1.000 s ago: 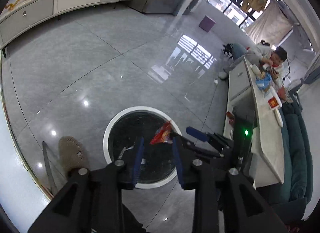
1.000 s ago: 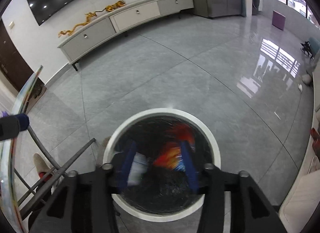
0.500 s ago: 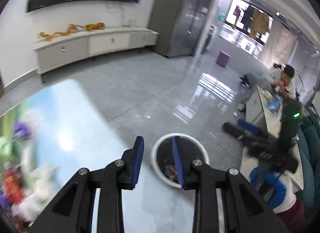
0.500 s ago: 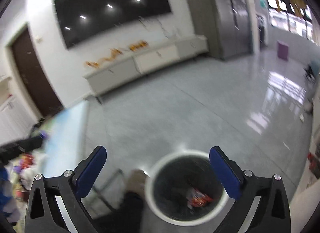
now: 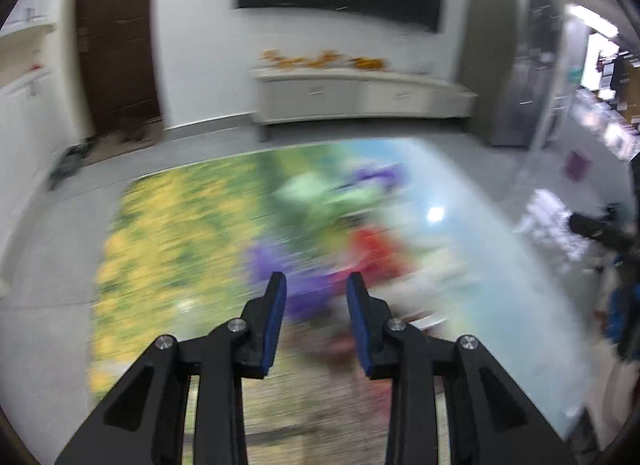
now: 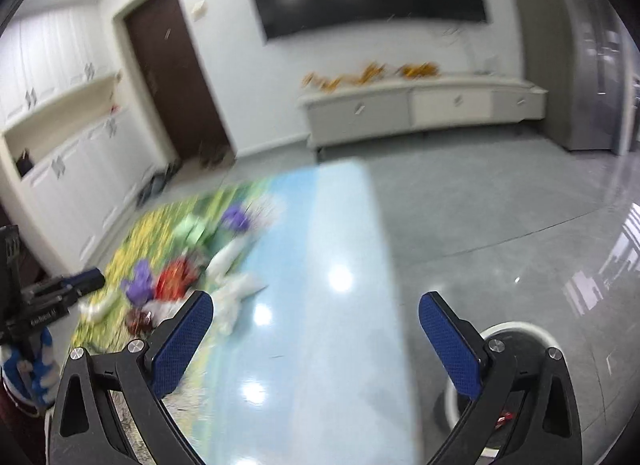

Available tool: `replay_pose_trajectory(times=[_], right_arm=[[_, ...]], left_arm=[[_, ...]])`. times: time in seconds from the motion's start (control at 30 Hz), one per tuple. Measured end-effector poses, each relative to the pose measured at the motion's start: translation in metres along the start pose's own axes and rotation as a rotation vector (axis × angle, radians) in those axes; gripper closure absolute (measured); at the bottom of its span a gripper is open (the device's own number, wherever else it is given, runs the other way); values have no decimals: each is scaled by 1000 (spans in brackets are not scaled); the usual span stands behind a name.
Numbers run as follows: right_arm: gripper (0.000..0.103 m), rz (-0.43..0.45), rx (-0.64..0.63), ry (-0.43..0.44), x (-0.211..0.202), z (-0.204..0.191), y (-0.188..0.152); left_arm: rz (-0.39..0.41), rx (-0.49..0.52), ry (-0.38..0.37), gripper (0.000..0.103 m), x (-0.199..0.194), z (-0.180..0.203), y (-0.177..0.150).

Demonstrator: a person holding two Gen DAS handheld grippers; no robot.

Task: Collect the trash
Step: 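Grasp the clear plastic bag with the left tool while the right grasps white plastic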

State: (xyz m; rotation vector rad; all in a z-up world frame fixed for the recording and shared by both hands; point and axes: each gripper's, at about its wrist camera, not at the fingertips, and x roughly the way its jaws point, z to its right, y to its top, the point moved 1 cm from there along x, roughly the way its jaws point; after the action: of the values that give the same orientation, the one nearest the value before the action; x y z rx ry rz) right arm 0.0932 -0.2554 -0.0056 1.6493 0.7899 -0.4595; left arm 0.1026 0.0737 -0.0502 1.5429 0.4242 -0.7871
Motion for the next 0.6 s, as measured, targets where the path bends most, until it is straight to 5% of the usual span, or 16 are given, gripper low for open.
replay_pose_trajectory(times=[0.1, 0.27, 0.43, 0.53, 0.6], right_arm=[[1, -77, -22, 71, 36, -32, -10], [23, -182, -72, 80, 91, -64, -17], [53, -248, -125, 60, 121, -83, -28], [84, -264, -151, 84, 125, -89, -33], [91, -250, -165, 94, 120, -90, -35]], left_arm=[[-53, -31, 79, 73, 9, -51, -23], [-124, -74, 125, 73, 24, -96, -50], [-128, -108, 88, 74, 28, -105, -57], [-123, -110, 66, 76, 22, -98, -59], [-117, -111, 68, 79, 21, -93, -59]])
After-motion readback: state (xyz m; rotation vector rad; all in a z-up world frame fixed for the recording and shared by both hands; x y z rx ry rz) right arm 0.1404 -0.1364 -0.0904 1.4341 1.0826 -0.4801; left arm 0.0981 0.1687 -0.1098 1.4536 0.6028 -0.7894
